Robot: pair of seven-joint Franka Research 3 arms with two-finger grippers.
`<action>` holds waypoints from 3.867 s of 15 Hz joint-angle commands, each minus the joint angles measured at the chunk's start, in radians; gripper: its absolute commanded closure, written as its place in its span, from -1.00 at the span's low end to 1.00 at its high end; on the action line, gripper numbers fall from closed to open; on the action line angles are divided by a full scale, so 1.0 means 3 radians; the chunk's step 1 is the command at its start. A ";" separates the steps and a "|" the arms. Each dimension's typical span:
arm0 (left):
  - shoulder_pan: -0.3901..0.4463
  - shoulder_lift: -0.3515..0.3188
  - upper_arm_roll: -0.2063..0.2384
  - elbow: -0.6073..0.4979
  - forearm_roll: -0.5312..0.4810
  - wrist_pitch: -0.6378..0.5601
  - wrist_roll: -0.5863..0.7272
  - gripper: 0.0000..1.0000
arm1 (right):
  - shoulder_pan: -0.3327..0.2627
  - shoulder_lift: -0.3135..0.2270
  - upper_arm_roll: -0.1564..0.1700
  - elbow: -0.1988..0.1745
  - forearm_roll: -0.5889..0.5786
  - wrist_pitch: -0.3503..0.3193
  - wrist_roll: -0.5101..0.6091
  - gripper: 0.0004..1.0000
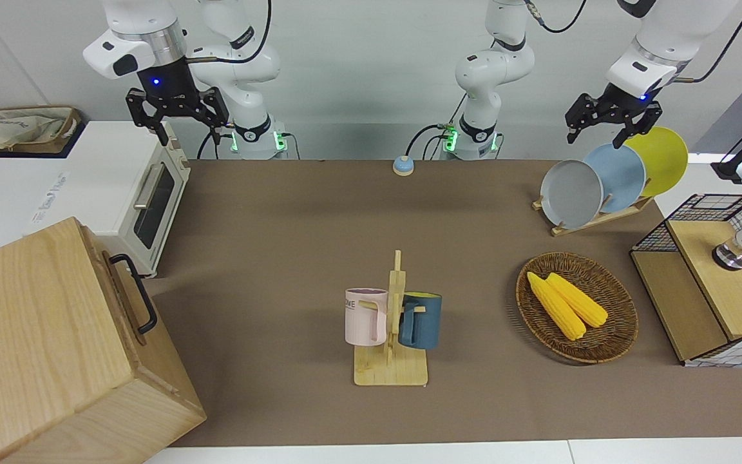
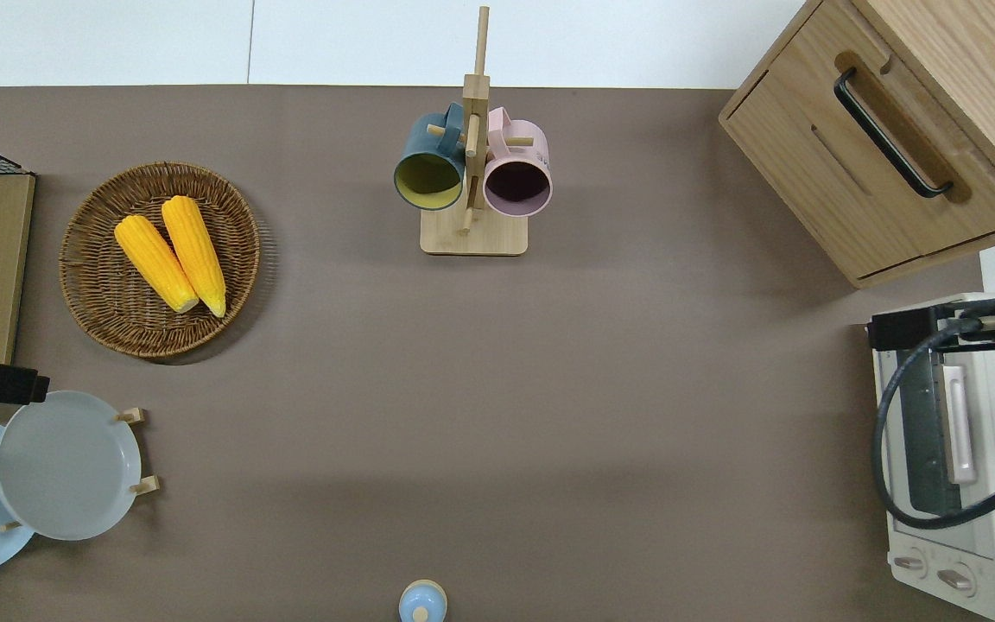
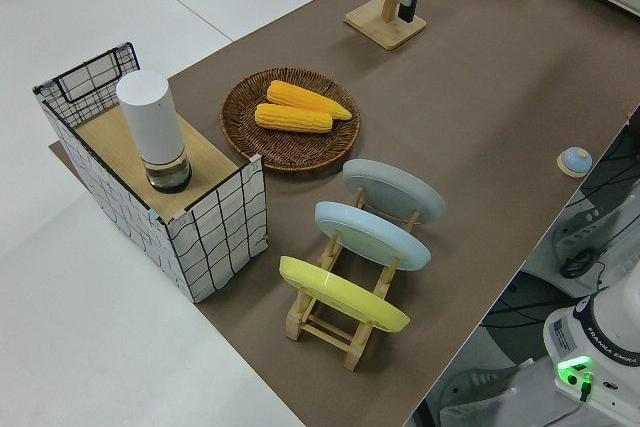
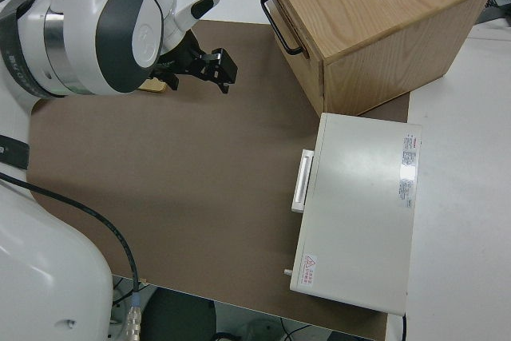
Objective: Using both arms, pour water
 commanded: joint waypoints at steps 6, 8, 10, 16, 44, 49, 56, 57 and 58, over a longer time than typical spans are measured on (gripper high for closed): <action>0.0037 -0.0019 0.0000 0.0010 -0.0038 -0.0066 0.0025 -0.99 | -0.0060 -0.0035 0.0076 0.0039 0.0003 -0.0119 -0.0022 -0.99; 0.0037 -0.0019 0.0005 0.0010 -0.0023 -0.0066 0.0040 -0.99 | -0.0055 -0.0035 0.0076 0.0034 0.0003 -0.0119 -0.0027 -0.99; 0.0042 -0.0019 0.0005 0.0010 -0.0017 -0.0066 0.0056 -0.99 | -0.0055 -0.0035 0.0076 0.0014 0.0003 -0.0109 -0.0027 -0.98; 0.0083 0.0001 0.0332 0.0015 -0.0002 -0.0066 0.0310 -0.99 | -0.0024 0.0036 0.0235 -0.0252 -0.0007 0.0305 -0.0002 -0.99; -0.0679 0.0753 0.2797 -0.0026 -0.1207 0.2269 0.1702 -0.99 | 0.0405 0.2031 0.0935 0.0402 -0.1352 0.3056 0.0617 -0.69; -0.0735 0.0978 0.2685 -0.0174 -0.1694 0.2863 0.1718 -0.99 | 0.0410 0.2092 0.0910 0.0438 -0.1362 0.3205 0.0597 -0.16; -0.0689 0.1034 0.2480 -0.0353 -0.1888 0.3074 0.1967 -0.99 | 0.0416 0.2087 0.0910 0.0438 -0.1480 0.3210 0.0510 0.95; -0.0674 0.1034 0.2480 -0.0384 -0.1990 0.3079 0.2105 -0.99 | 0.0416 0.2087 0.0910 0.0438 -0.1516 0.3210 0.0510 0.95; -0.0664 0.1039 0.2485 -0.0419 -0.2123 0.3130 0.2243 -0.99 | 0.0395 0.2082 0.0920 0.0433 -0.1587 0.3210 0.0505 1.00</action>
